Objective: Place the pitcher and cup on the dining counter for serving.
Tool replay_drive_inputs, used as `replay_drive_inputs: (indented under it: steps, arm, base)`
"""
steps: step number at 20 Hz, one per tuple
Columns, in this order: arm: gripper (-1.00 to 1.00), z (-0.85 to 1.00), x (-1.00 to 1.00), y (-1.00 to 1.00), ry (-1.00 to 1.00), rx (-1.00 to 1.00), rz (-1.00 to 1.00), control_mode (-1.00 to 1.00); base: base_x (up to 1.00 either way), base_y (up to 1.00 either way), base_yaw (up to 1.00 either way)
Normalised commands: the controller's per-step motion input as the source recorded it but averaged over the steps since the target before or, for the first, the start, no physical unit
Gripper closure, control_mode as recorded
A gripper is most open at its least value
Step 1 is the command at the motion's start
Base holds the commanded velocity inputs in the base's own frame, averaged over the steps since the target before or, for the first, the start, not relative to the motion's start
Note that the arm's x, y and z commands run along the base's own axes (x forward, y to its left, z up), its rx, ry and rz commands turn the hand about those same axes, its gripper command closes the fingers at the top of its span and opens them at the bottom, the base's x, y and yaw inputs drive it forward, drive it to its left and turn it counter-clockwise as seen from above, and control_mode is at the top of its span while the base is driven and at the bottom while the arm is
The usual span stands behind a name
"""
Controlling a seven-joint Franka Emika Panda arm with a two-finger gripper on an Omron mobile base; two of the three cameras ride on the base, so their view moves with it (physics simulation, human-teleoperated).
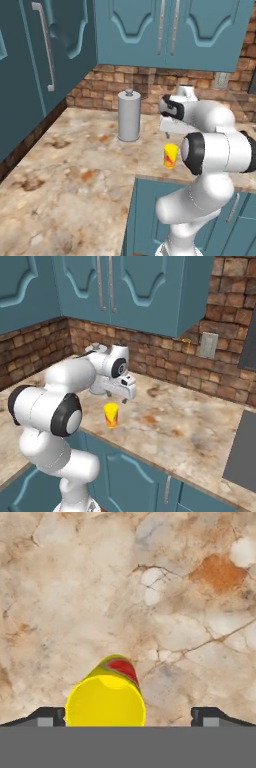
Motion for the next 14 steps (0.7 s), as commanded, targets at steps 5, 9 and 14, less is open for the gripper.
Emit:
replay_drive_inputs:
  steps: [5, 9, 14]
  arm:
    - [-1.00, -0.53, 0.00, -0.06, 0.12, 0.03, -0.03, -1.00]
    - [-1.00, -0.27, -0.02, -0.19, 0.04, 0.02, -0.02, -1.00]
    - [-1.00, -0.20, -0.19, -0.08, 0.00, 0.00, 0.00, -1.00]
  base:
    - [0.00, 0.00, 0.00]
    - [0.00, 0.00, 0.00]
    - [0.00, 0.00, 0.00]
